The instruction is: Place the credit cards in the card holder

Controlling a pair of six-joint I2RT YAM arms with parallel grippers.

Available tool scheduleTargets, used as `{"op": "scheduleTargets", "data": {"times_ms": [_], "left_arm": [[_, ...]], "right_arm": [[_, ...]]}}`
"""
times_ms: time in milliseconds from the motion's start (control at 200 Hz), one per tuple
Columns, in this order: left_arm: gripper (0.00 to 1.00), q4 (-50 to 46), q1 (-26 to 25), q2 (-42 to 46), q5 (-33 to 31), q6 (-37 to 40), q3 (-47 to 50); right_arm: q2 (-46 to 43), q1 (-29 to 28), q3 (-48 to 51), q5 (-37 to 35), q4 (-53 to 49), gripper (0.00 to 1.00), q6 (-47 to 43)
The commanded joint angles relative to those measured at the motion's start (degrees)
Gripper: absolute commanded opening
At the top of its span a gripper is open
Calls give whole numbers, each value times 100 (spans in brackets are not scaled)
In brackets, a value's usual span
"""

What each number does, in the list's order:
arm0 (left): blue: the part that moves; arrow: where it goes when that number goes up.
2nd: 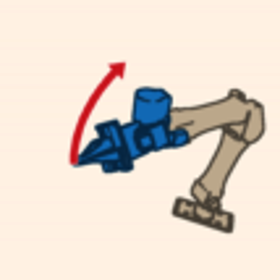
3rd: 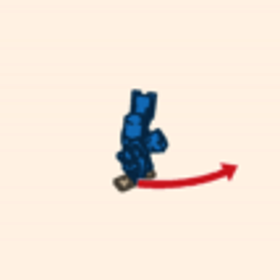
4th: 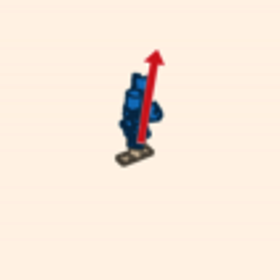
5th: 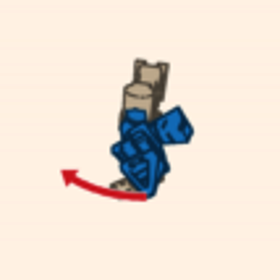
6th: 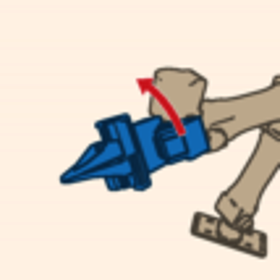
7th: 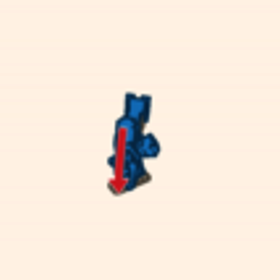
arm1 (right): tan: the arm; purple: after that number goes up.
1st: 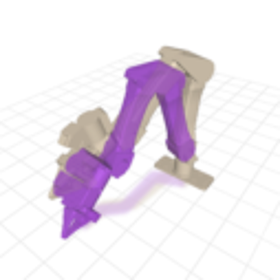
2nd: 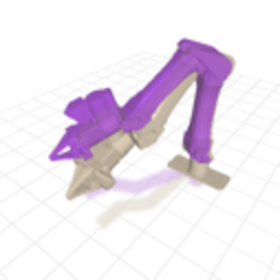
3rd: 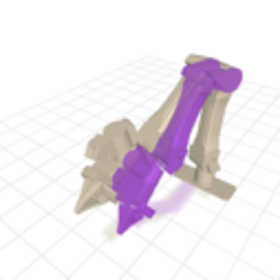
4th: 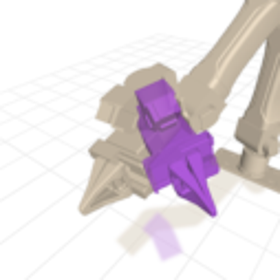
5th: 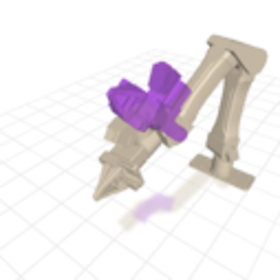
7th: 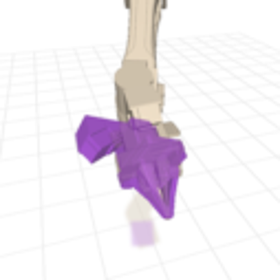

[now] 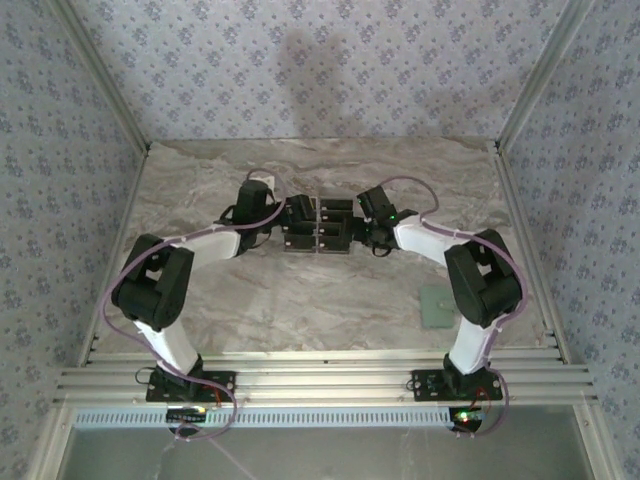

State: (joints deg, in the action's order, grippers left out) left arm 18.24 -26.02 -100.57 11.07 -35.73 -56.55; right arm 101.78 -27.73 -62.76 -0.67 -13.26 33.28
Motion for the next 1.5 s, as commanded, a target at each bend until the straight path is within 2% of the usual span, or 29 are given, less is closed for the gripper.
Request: {"op": "scheduleTargets", "data": {"times_ms": [0, 475, 685, 810, 989, 1124, 1299, 1494], "left_arm": [[100, 158, -236, -242, 36, -119, -384], [100, 103, -1069, -1375, 13, -333, -1751], [100, 15, -1197, -1606, -65, -423, -2070], [100, -23, -1181, -1492, -301, -440, -1969], [100, 34, -1070, -1318, -334, -517, -1791], [100, 54, -940, -1113, -327, -536, -1614], [100, 243, -700, -653, -326, -647, -1171], [100, 268, -515, 94, -464, -621, -547]], "right_arm": [[-252, 238, 210, -52, -53, 84, 18], [-900, 1495, 782, 119, -69, 84, -85], [-1207, 1811, 807, 488, -194, 85, -185], [-1576, 1816, 860, 656, -348, 85, -152], [-2454, 1813, 1143, 360, -713, 85, 171], [-3038, 1838, 1353, 36, -1579, 85, 462], [-3783, 2184, 2035, -391, -2332, 89, 823], [-4219, 2630, 2771, -419, -2512, 92, 881]]}}
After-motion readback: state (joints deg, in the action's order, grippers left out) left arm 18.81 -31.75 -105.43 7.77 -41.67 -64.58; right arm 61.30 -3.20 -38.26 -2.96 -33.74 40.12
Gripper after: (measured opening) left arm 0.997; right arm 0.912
